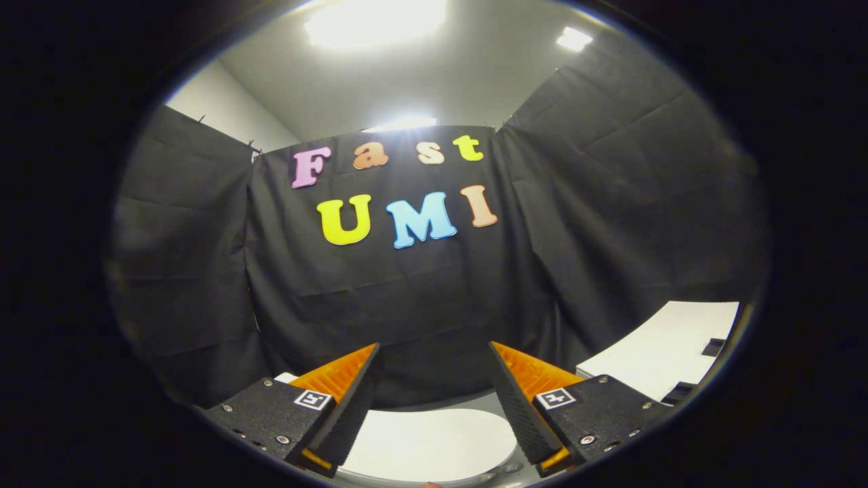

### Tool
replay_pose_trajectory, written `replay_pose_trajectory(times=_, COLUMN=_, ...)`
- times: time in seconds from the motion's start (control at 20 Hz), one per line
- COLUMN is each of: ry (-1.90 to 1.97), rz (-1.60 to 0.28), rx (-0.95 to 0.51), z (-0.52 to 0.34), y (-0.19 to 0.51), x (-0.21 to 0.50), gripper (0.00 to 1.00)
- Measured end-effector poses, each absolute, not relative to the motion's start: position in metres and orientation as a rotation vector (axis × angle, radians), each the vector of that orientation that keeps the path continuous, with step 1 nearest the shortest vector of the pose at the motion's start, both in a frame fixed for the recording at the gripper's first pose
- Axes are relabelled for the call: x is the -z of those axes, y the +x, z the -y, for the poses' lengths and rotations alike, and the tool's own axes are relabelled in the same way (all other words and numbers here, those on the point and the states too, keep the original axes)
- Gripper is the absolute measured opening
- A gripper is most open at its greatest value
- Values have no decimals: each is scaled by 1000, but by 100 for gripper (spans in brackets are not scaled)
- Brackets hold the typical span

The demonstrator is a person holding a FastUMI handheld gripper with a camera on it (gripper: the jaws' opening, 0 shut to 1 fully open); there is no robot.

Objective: Open the toilet lid.

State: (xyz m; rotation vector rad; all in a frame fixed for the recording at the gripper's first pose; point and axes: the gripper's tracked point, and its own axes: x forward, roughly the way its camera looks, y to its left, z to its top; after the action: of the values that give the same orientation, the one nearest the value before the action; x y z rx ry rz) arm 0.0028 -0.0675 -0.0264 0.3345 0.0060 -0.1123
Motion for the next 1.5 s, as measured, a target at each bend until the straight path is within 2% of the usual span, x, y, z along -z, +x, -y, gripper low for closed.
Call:
replay_pose_trajectory(times=0.9, ry=576, rz=-223, rx=131, z=80, y=21, x=147, gripper=96)
replay_pose_trajectory(times=1.5, ry=793, rz=-432, rx=281, z=100, y=4, x=282, gripper=96)
